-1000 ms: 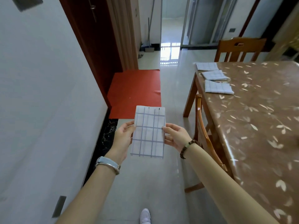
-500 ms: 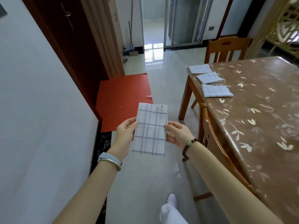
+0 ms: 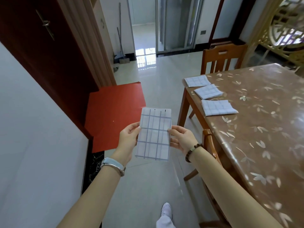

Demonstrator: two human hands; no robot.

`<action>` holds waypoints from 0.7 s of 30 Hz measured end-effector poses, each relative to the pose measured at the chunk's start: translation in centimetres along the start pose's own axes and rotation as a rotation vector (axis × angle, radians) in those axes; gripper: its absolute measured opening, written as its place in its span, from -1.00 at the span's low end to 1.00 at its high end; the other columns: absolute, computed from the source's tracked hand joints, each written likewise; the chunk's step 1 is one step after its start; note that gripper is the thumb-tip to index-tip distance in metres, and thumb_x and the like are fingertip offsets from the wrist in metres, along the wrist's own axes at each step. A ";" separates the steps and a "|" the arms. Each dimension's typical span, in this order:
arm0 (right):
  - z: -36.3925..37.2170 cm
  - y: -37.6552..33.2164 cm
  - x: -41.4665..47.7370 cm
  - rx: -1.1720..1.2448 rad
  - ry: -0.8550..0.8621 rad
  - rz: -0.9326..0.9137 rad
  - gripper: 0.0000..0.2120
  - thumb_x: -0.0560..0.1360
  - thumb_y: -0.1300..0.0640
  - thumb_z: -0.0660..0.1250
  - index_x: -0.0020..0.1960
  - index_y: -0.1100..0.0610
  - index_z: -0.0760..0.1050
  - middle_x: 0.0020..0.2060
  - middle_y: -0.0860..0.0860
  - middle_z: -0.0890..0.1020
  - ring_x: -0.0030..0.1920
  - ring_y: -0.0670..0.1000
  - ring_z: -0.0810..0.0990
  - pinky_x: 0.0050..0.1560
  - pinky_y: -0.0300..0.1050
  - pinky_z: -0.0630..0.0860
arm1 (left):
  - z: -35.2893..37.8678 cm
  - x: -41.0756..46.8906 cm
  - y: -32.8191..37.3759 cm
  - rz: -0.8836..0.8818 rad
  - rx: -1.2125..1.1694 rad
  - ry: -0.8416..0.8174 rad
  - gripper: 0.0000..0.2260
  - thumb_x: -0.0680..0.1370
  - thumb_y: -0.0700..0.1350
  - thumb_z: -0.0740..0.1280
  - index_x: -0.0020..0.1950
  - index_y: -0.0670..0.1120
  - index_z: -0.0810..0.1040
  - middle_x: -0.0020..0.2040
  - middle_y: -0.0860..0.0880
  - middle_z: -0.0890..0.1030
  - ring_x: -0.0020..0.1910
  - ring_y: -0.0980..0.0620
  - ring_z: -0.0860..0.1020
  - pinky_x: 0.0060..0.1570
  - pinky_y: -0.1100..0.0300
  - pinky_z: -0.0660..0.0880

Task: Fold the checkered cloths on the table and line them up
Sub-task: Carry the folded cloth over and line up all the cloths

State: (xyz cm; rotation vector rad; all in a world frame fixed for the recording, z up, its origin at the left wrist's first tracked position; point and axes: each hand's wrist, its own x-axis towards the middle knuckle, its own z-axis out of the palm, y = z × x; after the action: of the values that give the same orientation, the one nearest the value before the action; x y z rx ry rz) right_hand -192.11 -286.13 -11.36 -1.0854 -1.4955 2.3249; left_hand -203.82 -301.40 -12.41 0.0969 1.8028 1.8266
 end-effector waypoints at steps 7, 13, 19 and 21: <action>-2.2 -4.7 5.7 0.035 0.045 -0.015 -0.82 0.54 0.25 0.32 0.14 0.20 0.51 0.05 0.16 0.66 -0.10 0.09 0.69 -0.11 -0.09 0.65 | 5.1 7.1 2.7 0.007 0.008 -0.037 -0.89 0.61 -0.22 0.31 0.10 -0.08 0.57 0.06 -0.09 0.67 0.10 -0.06 0.63 0.20 -0.01 0.55; -5.0 -6.9 9.3 0.088 0.128 -0.020 -0.86 0.54 0.26 0.31 0.10 0.17 0.52 -0.09 0.10 0.69 -0.20 0.02 0.70 -0.21 -0.13 0.60 | 9.5 11.6 3.8 -0.003 0.036 -0.130 -0.86 0.61 -0.21 0.30 0.16 -0.12 0.57 0.00 -0.05 0.67 -0.02 0.02 0.65 0.05 0.09 0.60; -7.8 -8.2 12.5 0.140 0.233 -0.023 -0.92 0.53 0.27 0.33 0.00 0.16 0.55 -0.16 0.10 0.69 -0.25 0.03 0.67 -0.23 -0.11 0.62 | 13.6 16.4 3.7 -0.014 0.083 -0.220 -0.86 0.61 -0.26 0.29 0.14 -0.17 0.58 -0.11 0.00 0.68 -0.19 0.14 0.64 -0.20 0.25 0.56; -8.8 -8.4 13.4 0.152 0.275 -0.013 -0.91 0.52 0.26 0.34 0.03 0.17 0.55 -0.11 0.13 0.68 -0.20 0.05 0.66 -0.15 -0.07 0.63 | 15.1 18.1 3.4 -0.024 0.110 -0.250 -0.87 0.60 -0.26 0.30 0.11 -0.14 0.58 -0.08 -0.02 0.68 -0.22 0.20 0.65 -0.25 0.32 0.54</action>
State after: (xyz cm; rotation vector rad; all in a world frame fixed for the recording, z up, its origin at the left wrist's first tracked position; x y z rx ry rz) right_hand -198.00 -269.04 -12.72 -1.2859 -1.2031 2.1343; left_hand -213.62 -279.74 -13.80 0.3285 1.7183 1.6184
